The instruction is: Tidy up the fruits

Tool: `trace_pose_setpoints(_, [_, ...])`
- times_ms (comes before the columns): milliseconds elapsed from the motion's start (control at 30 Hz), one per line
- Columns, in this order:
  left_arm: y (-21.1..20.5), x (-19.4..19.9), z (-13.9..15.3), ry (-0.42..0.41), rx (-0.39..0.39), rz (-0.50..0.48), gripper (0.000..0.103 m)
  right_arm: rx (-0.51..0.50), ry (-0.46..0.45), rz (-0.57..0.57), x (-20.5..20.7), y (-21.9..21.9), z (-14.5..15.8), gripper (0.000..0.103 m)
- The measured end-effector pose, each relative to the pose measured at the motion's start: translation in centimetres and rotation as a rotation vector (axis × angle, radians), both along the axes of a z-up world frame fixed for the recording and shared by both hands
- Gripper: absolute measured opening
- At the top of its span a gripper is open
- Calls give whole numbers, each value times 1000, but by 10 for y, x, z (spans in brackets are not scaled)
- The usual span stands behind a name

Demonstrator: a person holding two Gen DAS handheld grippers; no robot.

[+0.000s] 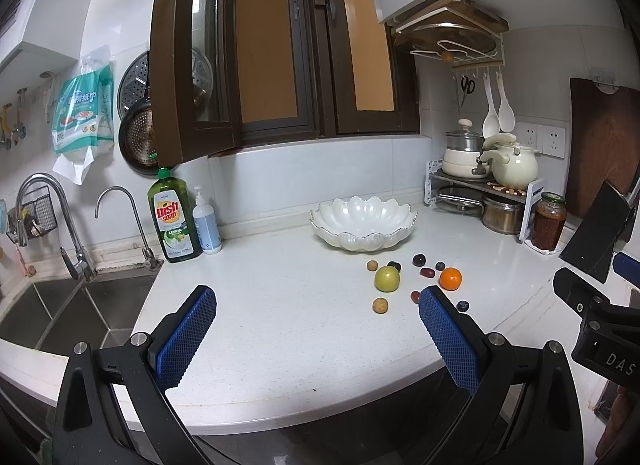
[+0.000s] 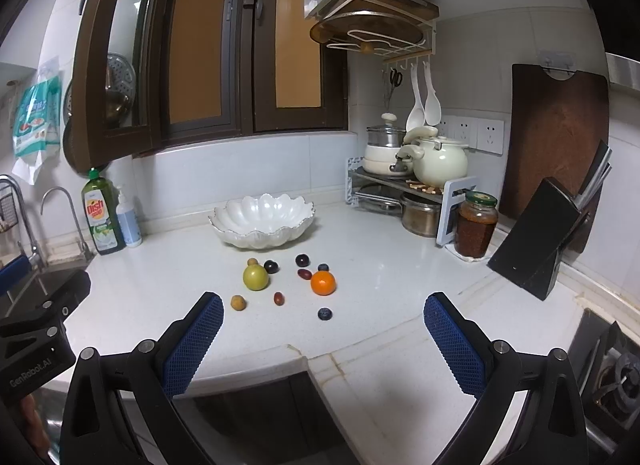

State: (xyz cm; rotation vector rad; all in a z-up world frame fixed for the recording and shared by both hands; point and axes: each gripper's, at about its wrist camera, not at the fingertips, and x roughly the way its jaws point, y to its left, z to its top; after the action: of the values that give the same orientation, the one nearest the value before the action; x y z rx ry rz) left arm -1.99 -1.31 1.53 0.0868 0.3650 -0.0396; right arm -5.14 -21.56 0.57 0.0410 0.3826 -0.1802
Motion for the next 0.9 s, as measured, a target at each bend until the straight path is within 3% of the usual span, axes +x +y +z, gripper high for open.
trace_pose_setpoints(667, [-15, 61, -25, 125, 15, -53, 103, 21, 108, -6, 59, -14, -25, 99])
trace_pose_setpoints(900, [-23, 99, -38, 180, 34, -82, 94, 41, 161, -18, 95, -19, -40, 91])
